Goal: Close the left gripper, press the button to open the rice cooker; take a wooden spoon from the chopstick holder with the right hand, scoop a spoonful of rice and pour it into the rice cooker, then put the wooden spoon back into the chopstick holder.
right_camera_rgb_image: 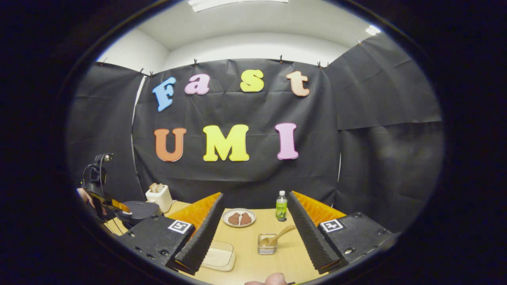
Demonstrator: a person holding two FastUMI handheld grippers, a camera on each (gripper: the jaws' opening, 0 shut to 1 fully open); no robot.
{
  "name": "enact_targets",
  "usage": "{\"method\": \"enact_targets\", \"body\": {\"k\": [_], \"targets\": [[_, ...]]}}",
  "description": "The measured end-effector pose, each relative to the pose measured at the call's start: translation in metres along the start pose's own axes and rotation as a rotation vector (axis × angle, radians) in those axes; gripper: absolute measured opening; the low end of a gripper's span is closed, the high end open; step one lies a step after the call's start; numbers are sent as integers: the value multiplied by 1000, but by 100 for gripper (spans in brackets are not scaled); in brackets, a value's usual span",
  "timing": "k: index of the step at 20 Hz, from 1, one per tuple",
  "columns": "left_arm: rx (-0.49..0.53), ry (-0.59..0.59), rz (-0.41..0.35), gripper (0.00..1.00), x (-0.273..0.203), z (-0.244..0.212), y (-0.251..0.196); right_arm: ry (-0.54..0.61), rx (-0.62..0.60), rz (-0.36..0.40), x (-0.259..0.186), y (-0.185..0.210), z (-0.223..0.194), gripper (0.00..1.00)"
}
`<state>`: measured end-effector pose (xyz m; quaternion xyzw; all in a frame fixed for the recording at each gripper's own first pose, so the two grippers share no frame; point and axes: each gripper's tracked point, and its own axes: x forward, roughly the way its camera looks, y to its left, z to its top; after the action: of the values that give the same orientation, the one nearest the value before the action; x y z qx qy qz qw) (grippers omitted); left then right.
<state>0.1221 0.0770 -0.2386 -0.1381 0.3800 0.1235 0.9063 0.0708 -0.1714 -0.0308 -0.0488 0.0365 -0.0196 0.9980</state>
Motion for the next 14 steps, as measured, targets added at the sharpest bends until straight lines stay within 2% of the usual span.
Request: {"method": "enact_targets", "body": {"k": [7,11,12,14], "targets": [[8,65,34,96,17,-21,4,-27,6,-5,-9,0,11,100],[85,90,58,96,18,-36,7,-32,30,9,-5,9,8,100],[110,74,75,100,20,-34,7,-29,31,16,-4,13,7,99],[103,54,83,96,21,-35,6,-26,32,31,-4,19,5,100]]}}
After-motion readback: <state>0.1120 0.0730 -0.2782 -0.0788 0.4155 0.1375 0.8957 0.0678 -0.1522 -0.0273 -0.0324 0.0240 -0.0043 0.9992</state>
